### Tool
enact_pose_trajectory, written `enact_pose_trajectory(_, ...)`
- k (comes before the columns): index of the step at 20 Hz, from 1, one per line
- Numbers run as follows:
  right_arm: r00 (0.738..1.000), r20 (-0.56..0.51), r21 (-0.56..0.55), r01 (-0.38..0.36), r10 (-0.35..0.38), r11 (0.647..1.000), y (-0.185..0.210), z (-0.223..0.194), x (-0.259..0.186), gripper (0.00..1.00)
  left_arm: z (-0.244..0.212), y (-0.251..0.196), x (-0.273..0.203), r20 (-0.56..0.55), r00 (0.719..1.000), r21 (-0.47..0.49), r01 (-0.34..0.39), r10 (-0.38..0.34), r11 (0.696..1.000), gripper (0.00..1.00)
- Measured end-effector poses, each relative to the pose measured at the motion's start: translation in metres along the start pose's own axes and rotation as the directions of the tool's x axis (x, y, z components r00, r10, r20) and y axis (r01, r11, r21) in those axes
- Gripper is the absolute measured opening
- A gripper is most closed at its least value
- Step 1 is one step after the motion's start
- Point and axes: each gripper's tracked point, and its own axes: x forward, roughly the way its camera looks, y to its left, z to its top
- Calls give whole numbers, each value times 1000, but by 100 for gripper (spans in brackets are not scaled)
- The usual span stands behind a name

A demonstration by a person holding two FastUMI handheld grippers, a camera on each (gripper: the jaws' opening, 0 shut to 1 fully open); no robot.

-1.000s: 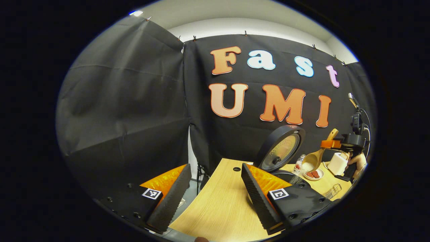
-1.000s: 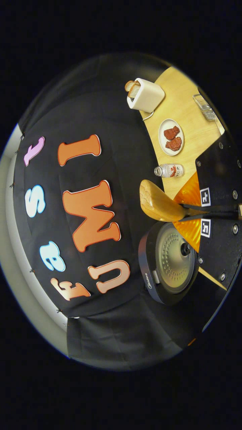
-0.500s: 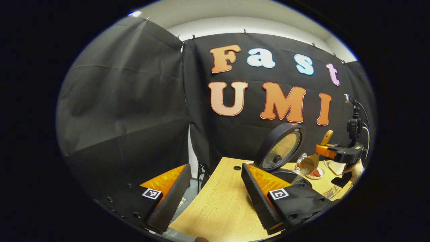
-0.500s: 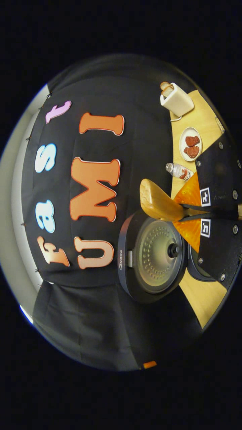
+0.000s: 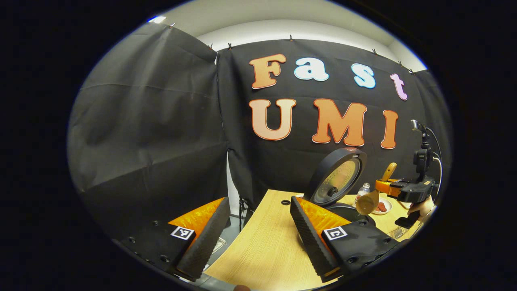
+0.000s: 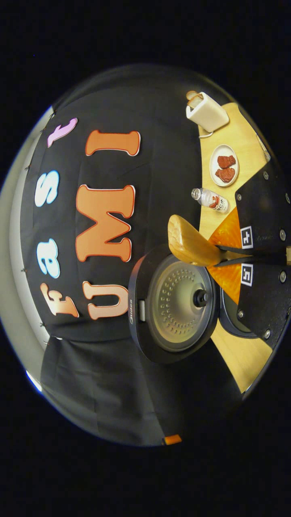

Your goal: Close the left gripper, press the button to open the rice cooker; take a wooden spoon from the chopstick holder with the right hand, scoop a spoonful of rice and pour it into the rice cooker, then put the wooden spoon back into the chopstick holder.

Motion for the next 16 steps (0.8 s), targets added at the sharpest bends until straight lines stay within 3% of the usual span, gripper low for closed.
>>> enact_pose_trajectory(4,999,37,143,19,-25,989,-35,26,-17,0,13,-13,2,27,999,-23,23,-22,999,100)
enact_pose_trajectory(8,994,67,191,70,-84,979,-87,42,-46,0,27,-22,4,72,997,-27,35,-33,999,100)
enact_pose_trajectory(12,981,82,211,157,-178,965,-153,46,-82,0,29,-43,9,68,995,-48,83,-79,995,100)
enact_pose_trajectory(16,954,50,222,278,-295,935,-223,22,-122,0,37,-57,15,86,992,-20,98,-96,995,100)
